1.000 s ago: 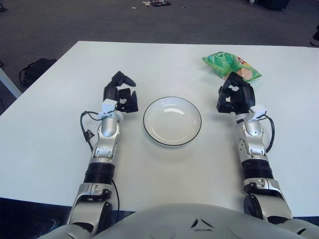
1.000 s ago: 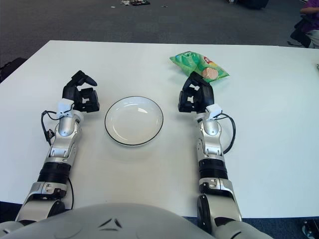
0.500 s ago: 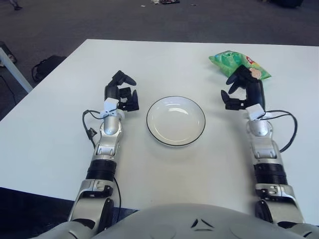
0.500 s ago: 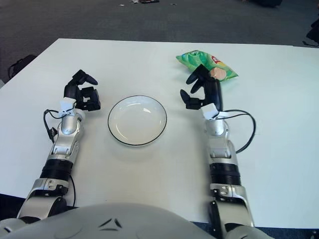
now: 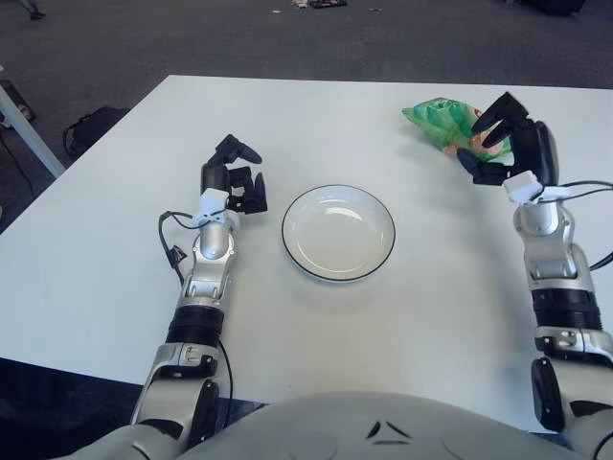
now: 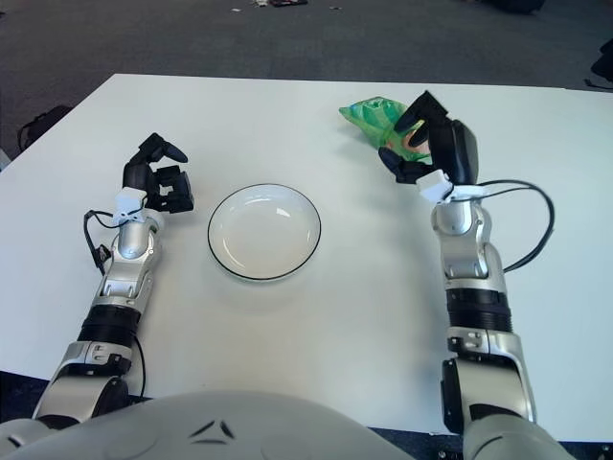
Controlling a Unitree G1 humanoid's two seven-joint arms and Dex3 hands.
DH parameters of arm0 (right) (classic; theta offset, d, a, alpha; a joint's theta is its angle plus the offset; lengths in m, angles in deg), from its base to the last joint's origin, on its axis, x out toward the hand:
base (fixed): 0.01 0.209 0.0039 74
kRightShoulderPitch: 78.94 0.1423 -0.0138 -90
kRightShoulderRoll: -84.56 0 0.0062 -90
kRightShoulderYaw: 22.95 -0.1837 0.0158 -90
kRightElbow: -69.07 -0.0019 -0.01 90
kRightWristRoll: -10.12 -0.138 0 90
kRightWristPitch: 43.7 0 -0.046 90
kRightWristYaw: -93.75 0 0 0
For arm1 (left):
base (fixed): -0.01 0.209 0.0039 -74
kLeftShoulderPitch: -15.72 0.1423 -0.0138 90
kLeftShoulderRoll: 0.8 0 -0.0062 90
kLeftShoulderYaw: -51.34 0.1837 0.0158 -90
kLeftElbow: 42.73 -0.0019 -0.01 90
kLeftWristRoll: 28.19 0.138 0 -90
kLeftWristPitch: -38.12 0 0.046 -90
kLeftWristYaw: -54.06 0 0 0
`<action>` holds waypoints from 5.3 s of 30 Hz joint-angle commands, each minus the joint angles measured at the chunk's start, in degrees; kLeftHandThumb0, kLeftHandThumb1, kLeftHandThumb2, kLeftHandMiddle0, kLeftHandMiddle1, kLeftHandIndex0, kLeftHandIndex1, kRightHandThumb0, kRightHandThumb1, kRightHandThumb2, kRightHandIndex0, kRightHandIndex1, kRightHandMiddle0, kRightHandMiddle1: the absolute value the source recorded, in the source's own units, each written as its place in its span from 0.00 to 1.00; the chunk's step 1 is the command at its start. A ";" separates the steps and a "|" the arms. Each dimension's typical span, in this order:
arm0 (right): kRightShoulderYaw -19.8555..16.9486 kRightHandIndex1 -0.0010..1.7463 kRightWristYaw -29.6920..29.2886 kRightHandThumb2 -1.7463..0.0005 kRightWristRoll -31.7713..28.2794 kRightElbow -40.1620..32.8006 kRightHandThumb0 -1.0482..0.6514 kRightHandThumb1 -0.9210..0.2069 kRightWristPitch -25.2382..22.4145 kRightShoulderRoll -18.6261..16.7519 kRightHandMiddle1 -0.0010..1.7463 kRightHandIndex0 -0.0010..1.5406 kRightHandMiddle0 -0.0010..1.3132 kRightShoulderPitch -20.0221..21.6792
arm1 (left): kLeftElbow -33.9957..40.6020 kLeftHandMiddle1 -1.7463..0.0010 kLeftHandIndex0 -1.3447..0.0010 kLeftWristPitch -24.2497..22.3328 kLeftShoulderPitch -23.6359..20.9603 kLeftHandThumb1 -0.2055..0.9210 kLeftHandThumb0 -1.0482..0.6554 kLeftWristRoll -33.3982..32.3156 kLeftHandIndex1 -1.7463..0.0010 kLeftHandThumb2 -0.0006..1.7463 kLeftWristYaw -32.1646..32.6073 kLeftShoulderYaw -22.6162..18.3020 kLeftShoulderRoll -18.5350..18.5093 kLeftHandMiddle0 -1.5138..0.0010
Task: Put the snack into the plate.
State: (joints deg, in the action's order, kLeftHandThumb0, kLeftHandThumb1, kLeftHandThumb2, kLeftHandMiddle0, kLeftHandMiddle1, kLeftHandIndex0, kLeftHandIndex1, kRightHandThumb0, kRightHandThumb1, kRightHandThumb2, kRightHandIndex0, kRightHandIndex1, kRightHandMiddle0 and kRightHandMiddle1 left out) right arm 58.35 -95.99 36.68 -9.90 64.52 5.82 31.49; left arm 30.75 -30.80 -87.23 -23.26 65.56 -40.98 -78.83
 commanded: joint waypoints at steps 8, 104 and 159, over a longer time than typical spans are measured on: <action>3.12 0.82 0.59 0.70 5.04 8.68 0.51 0.02 -2.99 8.89 0.99 0.21 0.11 8.46 | -6.06 0.00 0.47 -0.03 8.04 0.36 0.30 -0.53 0.00 0.84 -0.28 0.49 2.59 0.10; 30.94 0.16 -1.23 0.38 14.05 67.18 0.01 0.00 -9.34 -1.23 0.40 0.00 0.00 38.80 | -5.31 0.00 0.47 2.87 11.33 0.37 0.31 -1.52 0.00 0.83 -1.84 1.13 2.72 0.09; 11.76 0.33 19.77 0.62 8.28 -4.65 0.22 0.04 -11.07 20.24 0.48 0.00 0.00 7.12 | -6.65 0.00 0.49 2.33 9.95 0.39 0.31 -2.65 0.00 0.81 -3.34 1.23 2.68 0.10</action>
State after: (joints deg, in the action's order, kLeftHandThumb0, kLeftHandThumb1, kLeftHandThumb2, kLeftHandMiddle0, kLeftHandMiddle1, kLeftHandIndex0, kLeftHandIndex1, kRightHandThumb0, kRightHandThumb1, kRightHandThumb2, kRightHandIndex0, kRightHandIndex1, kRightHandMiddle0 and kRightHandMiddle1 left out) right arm 72.29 -77.54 45.08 -10.51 56.52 25.22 40.05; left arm 30.58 -28.06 -87.23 -25.51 62.57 -40.27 -78.99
